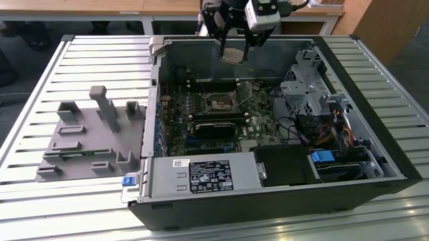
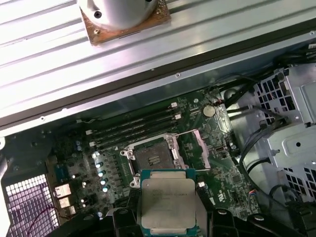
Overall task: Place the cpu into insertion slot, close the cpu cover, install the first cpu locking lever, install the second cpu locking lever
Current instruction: 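Place the cpu into insertion slot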
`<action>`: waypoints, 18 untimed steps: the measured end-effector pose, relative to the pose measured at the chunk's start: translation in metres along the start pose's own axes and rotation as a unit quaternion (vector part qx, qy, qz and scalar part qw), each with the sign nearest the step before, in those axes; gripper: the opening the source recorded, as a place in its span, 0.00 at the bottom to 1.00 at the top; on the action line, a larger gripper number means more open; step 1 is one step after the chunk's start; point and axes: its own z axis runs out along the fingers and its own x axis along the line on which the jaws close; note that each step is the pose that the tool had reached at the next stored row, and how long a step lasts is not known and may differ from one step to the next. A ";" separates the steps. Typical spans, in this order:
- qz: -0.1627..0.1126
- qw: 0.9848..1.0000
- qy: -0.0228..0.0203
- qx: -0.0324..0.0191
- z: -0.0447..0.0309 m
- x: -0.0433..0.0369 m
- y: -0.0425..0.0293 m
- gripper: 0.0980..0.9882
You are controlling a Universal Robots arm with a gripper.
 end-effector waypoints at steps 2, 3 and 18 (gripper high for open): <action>0.010 1.000 -0.001 0.000 0.0001 0.0000 0.0000 0.48; 0.015 1.000 -0.001 0.000 0.0002 0.0000 0.0001 0.48; 0.080 0.997 -0.007 -0.001 0.0006 0.0001 0.0003 0.48</action>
